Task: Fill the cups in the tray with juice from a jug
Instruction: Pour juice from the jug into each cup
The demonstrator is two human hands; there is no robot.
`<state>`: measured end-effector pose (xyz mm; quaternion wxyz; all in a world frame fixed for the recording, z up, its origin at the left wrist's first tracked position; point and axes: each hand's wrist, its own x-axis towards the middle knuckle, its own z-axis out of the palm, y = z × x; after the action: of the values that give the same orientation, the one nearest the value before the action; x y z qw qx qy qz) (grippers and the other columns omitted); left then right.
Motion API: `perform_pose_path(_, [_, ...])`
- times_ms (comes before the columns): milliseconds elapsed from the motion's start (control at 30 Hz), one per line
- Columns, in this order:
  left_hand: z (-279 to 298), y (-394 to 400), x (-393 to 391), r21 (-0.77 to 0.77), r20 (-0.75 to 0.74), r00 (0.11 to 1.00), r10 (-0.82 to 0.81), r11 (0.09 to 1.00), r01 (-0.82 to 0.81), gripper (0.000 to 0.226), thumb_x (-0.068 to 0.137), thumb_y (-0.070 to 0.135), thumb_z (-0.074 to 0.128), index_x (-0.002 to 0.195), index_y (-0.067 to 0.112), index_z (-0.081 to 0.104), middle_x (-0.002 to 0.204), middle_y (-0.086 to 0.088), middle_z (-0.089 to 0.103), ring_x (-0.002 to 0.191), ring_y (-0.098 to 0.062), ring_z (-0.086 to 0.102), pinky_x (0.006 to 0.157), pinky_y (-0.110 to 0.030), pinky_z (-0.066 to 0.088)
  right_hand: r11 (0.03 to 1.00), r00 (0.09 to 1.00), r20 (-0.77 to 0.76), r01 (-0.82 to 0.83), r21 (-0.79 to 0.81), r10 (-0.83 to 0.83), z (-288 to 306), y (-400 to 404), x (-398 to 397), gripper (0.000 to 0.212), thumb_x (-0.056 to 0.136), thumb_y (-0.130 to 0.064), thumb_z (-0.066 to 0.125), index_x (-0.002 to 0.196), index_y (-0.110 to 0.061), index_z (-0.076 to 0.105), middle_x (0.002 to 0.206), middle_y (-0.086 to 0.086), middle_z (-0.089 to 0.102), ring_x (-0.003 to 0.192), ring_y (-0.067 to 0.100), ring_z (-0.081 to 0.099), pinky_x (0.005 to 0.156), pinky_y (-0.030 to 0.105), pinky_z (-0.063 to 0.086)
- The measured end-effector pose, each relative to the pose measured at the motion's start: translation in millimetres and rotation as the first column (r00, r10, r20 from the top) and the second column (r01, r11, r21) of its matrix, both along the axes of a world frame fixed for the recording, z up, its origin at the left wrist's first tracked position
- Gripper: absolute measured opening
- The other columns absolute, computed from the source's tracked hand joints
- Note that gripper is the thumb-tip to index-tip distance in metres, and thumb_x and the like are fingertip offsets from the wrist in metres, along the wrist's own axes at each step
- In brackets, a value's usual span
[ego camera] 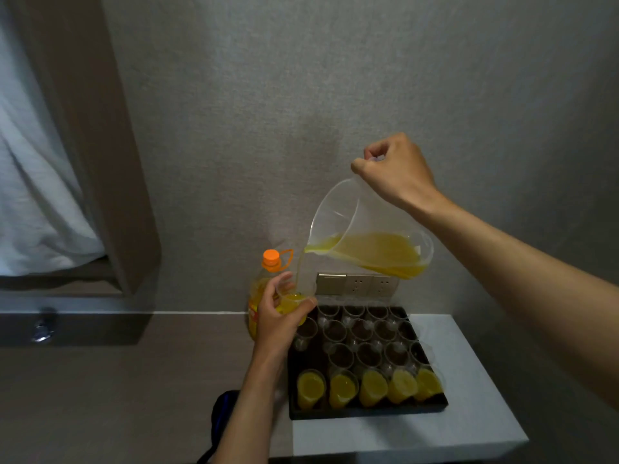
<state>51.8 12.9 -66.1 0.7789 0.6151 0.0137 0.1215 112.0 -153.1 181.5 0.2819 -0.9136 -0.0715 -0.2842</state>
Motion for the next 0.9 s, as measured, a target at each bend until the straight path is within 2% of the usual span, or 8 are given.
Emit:
perform_pose_path(67, [1,0,-1,-0.003,-0.009,1.0,0.001,1.0,-0.001,0.057,0.07,0.015,0.09,0.118,0.033,0.065,0.124,0.006,0.068,0.118,-0.013,0.063,0.092,-0.023,0.05,1.0,1.0,0.004,0.007,-0.01,-0.007,1,0,-1,0.034,0.076,-0.028,0.062,0.053,-0.015,0.041,0.05,-0.002,0.034,0.052,0.016,0.037,0.057,0.032,0.032])
perform_pose_path(200, [1,0,-2,0.014,-0.012,1.0,0.006,1.0,-0.006,0.056,0.075,0.006,0.087,0.12,0.031,0.065,0.123,0.005,0.068,0.118,-0.014,0.063,0.093,-0.025,0.051,1.0,1.0,0.005,0.017,-0.016,-0.017,4,1,-3,0.03,0.076,-0.028,0.062,0.055,-0.016,0.045,0.051,-0.002,0.033,0.052,0.016,0.036,0.056,0.031,0.031])
perform_pose_path(400, [6,-1,-6,0.004,-0.014,1.0,-0.004,1.0,0.004,0.055,0.076,0.003,0.085,0.12,0.029,0.064,0.122,0.006,0.067,0.115,-0.01,0.063,0.081,-0.012,0.05,1.0,1.0,0.006,0.022,-0.015,-0.022,4,0,-3,0.031,0.073,-0.03,0.061,0.053,-0.015,0.042,0.046,-0.002,0.03,0.05,0.015,0.036,0.056,0.031,0.032])
perform_pose_path(667, [10,-1,-8,-0.011,-0.009,1.0,-0.021,1.0,0.021,0.055,0.076,0.003,0.085,0.12,0.029,0.064,0.123,0.002,0.067,0.113,-0.009,0.063,0.077,-0.009,0.049,1.0,1.0,0.011,0.014,-0.021,-0.014,7,2,-6,0.029,0.075,-0.028,0.062,0.054,-0.016,0.046,0.048,-0.003,0.032,0.051,0.015,0.037,0.057,0.031,0.034])
perform_pose_path(900, [8,0,-7,-0.01,-0.006,1.0,-0.007,1.0,0.007,0.055,0.075,0.002,0.085,0.121,0.026,0.065,0.123,0.002,0.068,0.115,-0.012,0.064,0.081,-0.011,0.05,0.999,1.0,0.01,0.018,-0.031,-0.018,8,4,-7,0.03,0.077,-0.028,0.063,0.055,-0.016,0.047,0.048,-0.004,0.033,0.051,0.014,0.037,0.056,0.03,0.033])
